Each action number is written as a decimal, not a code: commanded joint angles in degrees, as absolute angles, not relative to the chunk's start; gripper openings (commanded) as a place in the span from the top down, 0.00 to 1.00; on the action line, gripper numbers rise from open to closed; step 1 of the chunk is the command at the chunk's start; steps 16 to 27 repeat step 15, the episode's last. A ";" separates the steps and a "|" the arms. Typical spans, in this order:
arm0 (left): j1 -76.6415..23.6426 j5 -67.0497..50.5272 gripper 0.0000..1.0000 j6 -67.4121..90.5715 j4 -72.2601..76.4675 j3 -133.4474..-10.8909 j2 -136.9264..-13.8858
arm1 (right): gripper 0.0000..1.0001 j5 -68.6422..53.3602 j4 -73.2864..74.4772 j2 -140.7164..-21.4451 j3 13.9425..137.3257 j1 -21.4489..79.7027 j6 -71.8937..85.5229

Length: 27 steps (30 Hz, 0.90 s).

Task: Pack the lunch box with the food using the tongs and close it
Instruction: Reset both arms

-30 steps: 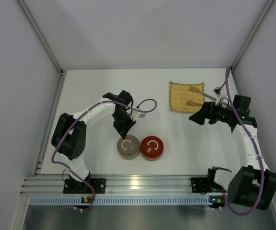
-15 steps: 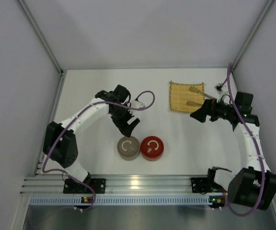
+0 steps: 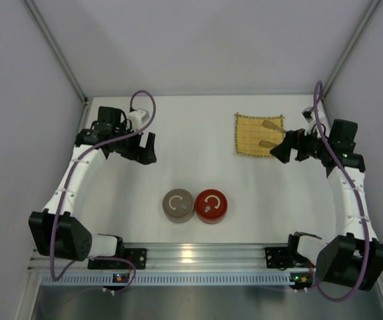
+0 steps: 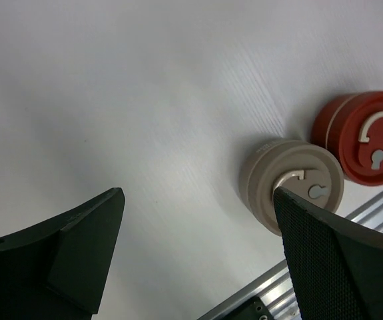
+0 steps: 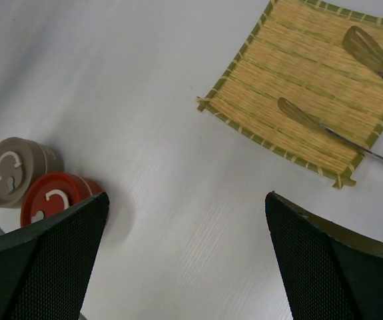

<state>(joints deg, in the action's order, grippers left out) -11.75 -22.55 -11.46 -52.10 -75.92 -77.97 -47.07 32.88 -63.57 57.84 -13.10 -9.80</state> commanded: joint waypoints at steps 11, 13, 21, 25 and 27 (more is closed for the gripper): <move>7.81 -18.63 0.02 -7.81 -36.57 -59.77 -73.04 | 0.01 -32.96 30.41 -61.52 47.38 -12.22 -19.33; 9.75 -20.30 0.02 -8.70 -35.86 -57.75 -72.25 | 0.01 -32.09 30.24 -61.52 46.58 -12.30 -19.42; 10.11 -20.48 0.02 -10.19 -34.81 -56.61 -70.93 | 0.01 -31.12 29.80 -61.26 45.88 -12.22 -19.16; 10.11 -20.48 0.02 -10.19 -34.81 -56.61 -70.93 | 0.01 -31.12 29.80 -61.26 45.88 -12.22 -19.16; 10.11 -20.48 0.02 -10.19 -34.81 -56.61 -70.93 | 0.01 -31.12 29.80 -61.26 45.88 -12.22 -19.16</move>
